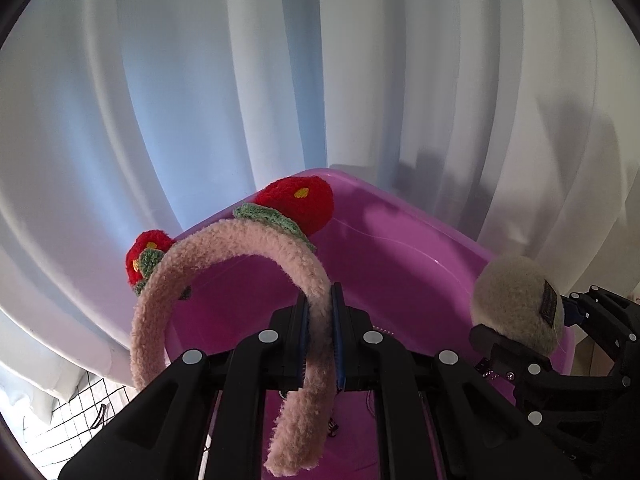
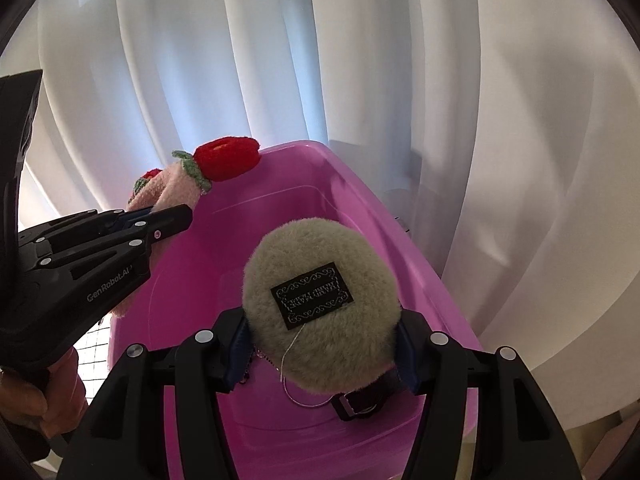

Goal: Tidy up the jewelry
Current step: 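Open both tools to drop the headband and pom-pom into the tub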

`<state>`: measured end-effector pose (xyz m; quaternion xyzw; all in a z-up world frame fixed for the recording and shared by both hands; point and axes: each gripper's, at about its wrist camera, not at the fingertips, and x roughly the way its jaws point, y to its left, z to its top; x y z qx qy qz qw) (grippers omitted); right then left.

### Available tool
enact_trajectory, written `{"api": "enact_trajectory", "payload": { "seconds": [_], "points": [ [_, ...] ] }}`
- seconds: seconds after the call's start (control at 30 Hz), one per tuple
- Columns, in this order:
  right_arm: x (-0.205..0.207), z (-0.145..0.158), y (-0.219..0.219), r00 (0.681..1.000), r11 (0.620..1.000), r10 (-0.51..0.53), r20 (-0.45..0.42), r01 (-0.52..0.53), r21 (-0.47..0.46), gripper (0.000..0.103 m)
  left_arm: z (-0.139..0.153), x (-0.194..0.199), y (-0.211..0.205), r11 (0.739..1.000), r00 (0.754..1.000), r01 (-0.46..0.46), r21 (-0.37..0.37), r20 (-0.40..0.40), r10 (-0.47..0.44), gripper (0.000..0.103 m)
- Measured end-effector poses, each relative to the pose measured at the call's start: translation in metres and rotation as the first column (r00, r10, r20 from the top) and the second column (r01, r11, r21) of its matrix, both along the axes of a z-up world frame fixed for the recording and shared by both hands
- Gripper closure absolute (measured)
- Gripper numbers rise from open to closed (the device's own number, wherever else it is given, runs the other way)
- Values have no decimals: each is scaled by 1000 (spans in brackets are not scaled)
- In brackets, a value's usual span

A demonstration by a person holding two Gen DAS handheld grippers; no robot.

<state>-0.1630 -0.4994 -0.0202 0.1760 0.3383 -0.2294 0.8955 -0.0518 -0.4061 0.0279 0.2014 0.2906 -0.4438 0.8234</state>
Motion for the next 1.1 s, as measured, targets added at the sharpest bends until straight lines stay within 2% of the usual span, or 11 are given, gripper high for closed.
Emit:
{"api": "enact_trajectory", "payload": {
  "seconds": [0.17,0.27,0.37,0.43,0.5,0.6,0.8,1.1],
  "points": [
    [6,-5,-3,1000,1000,5,-21,-5,15,47,-11,3,-11,999,1000,-14,47,-19,15,89],
    [8,-6,-3,999,1000,9,-32,-8,15,47,-13,6,-10,998,999,-26,51,-35,27,88],
    [8,-5,-3,999,1000,14,-35,-13,24,46,-13,7,-11,998,999,-36,55,-26,38,80],
    [7,-4,-2,999,999,14,-38,-12,32,41,-10,6,-8,998,998,-53,39,-14,54,46],
    [6,-2,-2,999,1000,5,-38,-4,26,36,-5,7,-4,998,998,-69,10,1,69,33],
    [3,0,-2,999,1000,-13,-37,14,11,29,-1,6,1,997,997,-79,1,11,79,25],
    [0,1,0,999,1000,-23,-30,23,6,28,2,13,13,994,994,-112,-11,2,112,20],
    [-7,5,14,1000,1000,-9,-18,9,6,28,6,16,31,990,990,-141,-16,3,141,19]
  ]
}}
